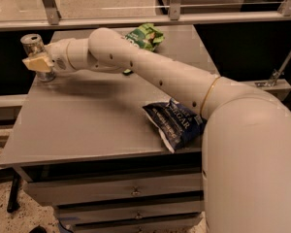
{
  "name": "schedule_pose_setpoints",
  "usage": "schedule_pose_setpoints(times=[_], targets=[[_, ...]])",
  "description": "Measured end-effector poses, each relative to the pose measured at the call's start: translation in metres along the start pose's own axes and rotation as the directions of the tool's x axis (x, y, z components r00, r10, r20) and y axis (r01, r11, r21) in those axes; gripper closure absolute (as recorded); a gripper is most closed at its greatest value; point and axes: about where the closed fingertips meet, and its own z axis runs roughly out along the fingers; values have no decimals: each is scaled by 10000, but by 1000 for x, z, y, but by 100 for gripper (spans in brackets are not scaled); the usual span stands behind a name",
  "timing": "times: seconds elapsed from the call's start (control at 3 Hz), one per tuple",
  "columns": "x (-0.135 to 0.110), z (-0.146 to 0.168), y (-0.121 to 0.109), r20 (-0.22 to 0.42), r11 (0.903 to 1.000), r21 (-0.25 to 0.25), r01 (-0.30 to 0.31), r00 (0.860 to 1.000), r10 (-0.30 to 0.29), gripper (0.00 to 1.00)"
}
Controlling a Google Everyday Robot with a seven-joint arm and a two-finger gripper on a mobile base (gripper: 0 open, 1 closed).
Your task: Knock redbull can over
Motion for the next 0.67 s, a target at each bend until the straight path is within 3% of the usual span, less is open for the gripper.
schedule_pose_setpoints(times=[0.33, 0.67], targets=[[-3, -33, -20, -485, 9986, 273, 453, 9979, -439, 86], [-13, -72, -43, -1519, 9891, 342, 1432, 9789, -1365, 100]])
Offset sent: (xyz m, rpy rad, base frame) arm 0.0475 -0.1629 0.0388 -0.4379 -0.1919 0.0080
